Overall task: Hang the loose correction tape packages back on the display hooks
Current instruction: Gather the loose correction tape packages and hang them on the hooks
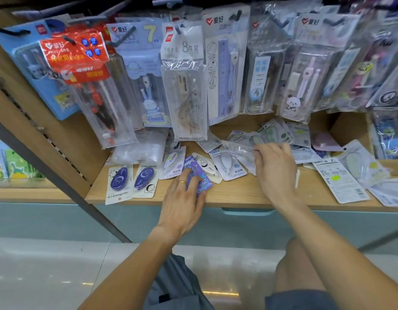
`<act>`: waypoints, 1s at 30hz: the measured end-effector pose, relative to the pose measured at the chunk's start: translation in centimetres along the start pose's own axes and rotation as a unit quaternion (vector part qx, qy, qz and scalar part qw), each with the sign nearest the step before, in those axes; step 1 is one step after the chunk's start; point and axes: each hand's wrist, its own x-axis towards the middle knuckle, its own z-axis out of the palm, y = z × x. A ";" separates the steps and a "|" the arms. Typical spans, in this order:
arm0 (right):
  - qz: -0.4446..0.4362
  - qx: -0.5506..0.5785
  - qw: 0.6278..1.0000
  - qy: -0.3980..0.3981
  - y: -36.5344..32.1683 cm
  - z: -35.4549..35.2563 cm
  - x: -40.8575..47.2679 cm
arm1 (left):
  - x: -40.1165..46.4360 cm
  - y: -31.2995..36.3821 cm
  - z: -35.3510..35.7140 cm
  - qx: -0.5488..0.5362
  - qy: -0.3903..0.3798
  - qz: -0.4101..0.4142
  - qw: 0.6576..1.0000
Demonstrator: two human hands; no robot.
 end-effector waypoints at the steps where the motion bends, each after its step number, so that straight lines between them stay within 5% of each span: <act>1: 0.027 0.056 0.998 0.000 -0.5 -0.7 -0.7 | 0.0 -0.1 0.1 0.004 0.007 -0.002 1.000; 3: 0.135 0.187 0.971 -0.066 -1.7 -0.7 -1.8 | 0.0 -0.2 0.2 0.015 0.013 -0.002 1.000; 6: 0.322 0.345 0.867 -0.158 -3.4 1.7 -2.8 | 0.0 -0.3 0.1 0.026 0.015 -0.014 0.999; 9: 0.373 0.383 0.829 -0.162 -5.1 4.3 -3.1 | -0.1 0.0 -0.2 0.053 0.029 -0.045 0.997; 11: 0.355 0.359 0.846 -0.171 -6.1 5.1 -3.4 | -0.1 0.4 -0.5 0.070 0.042 -0.056 0.995; 15: 0.234 0.148 0.943 -0.186 -6.8 4.6 -3.3 | 0.5 0.5 -0.5 0.020 0.059 0.026 0.998; 20: 0.092 0.090 0.982 -0.140 -6.5 4.7 1.3 | 2.2 -0.3 0.7 0.015 -0.015 0.074 0.997; 24: -0.063 -0.010 0.975 -0.212 -5.7 8.4 6.3 | 2.4 -1.3 1.3 0.025 -0.006 0.078 0.997; 30: -0.091 -0.069 0.962 -0.248 -6.4 10.7 8.3 | 2.6 -1.6 1.9 0.022 0.020 0.071 0.997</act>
